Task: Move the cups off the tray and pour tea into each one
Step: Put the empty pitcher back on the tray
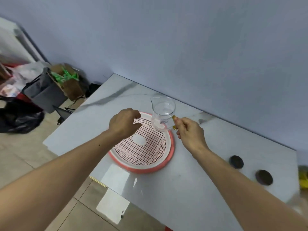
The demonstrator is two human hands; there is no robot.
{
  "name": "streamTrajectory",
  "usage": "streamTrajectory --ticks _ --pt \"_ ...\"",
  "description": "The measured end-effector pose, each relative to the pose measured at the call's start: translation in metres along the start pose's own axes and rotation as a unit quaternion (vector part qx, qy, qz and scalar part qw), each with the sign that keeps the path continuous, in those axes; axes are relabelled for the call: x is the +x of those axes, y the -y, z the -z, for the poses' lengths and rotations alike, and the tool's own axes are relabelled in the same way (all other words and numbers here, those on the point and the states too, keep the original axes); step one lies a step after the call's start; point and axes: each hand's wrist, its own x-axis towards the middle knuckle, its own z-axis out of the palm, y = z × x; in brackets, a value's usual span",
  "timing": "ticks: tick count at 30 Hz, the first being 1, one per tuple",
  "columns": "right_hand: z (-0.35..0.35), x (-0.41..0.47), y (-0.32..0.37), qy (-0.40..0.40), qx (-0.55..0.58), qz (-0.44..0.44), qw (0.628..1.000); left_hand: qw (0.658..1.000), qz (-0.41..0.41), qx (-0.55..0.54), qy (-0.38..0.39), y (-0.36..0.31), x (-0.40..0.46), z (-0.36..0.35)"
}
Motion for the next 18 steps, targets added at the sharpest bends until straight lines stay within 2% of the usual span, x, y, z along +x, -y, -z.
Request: streamTrajectory --ticks 10,18 --pt "-0.079 0.034 -0.027 0.018 -0.028 -0.034 0.999 0.989 -0.031 0.127 0.072 0.052 0.058 -0.035" --pt "-0.154 0.033 -0.062 -0.021 -0.026 -0.142 0.989 0.962 -0.128 0.197 0.138 0.108 0.094 -0.073"
